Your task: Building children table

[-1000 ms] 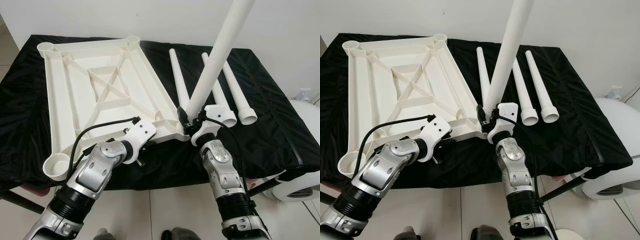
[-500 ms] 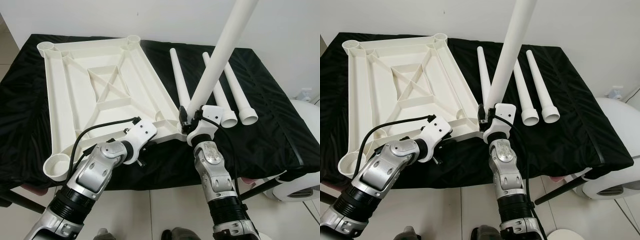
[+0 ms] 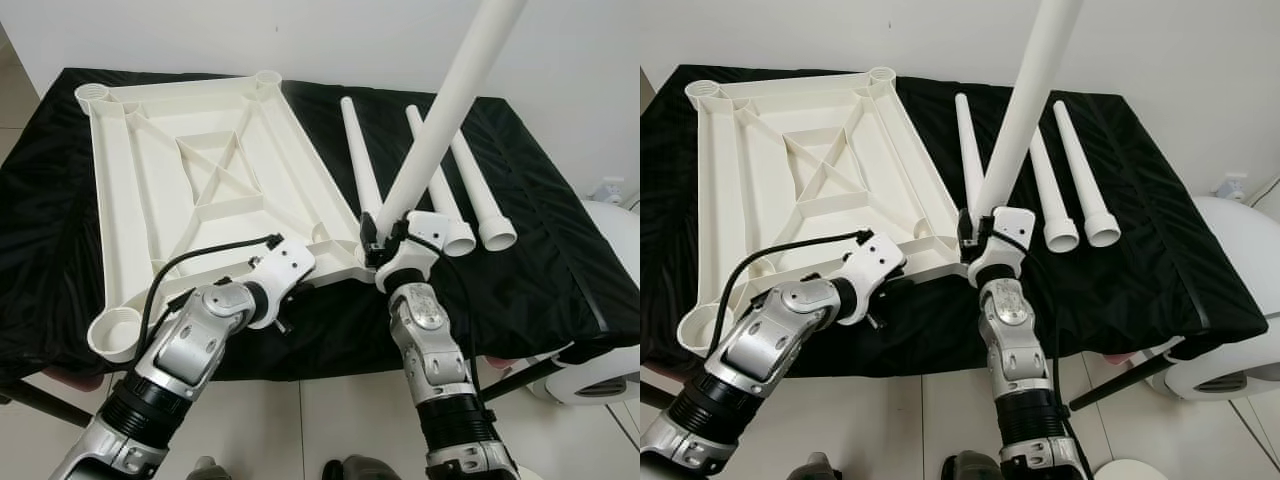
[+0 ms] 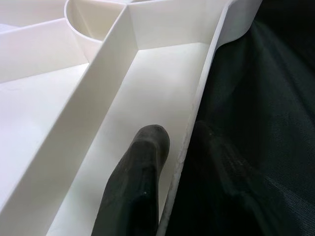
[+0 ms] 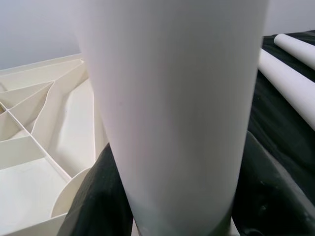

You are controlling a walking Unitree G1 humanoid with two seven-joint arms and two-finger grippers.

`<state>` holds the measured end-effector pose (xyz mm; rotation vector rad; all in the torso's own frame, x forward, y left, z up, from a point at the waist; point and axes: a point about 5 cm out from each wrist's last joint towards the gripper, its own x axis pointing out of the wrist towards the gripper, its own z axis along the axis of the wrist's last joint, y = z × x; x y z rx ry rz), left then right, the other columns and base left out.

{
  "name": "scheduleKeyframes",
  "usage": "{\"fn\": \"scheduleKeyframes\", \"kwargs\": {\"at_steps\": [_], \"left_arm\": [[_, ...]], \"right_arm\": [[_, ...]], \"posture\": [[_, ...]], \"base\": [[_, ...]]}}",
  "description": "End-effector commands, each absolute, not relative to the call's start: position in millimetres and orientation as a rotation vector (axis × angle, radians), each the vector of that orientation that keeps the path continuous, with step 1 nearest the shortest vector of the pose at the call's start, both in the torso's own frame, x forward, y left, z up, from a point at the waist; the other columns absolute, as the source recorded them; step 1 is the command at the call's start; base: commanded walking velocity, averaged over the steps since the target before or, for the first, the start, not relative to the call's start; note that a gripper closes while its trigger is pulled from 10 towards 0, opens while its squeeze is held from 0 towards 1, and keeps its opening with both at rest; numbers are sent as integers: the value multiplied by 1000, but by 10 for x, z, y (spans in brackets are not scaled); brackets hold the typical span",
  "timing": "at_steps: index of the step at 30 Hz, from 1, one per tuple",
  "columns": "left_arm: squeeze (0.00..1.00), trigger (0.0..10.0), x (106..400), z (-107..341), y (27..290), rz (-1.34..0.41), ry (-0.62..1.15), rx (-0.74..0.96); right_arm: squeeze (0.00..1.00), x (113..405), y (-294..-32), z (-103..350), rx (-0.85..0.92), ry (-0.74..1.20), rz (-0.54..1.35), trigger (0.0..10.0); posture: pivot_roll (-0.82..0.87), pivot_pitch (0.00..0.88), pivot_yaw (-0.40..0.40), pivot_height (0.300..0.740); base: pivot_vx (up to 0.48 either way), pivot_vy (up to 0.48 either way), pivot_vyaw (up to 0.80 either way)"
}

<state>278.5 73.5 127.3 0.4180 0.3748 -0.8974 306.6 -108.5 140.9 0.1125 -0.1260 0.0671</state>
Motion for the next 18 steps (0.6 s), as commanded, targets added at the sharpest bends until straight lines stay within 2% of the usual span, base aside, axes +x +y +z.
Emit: {"fn": "scheduleKeyframes", "kwargs": {"at_steps": [1,7,8,18], "left_arm": [[0,10000,2659,1109,653,-978,449,412],[0,10000,2658,1109,651,-979,450,413],[0,10000,2657,1108,652,-979,451,413],[0,10000,2656,1109,656,-974,451,411]], "right_arm": [[0,3053,-1231,1286,146,-68,-2,10000],[0,3064,-1240,1295,144,-75,1,10000],[1000,3066,-1241,1302,147,-80,11,10000],[1000,3088,-1278,1383,136,-130,69,10000]], "posture": [[16,28,-67,740],[16,30,-68,740],[16,30,-68,740],[17,33,-71,740]], "base": [[0,0,0],[0,0,0],[0,0,0],[0,0,0]]}}
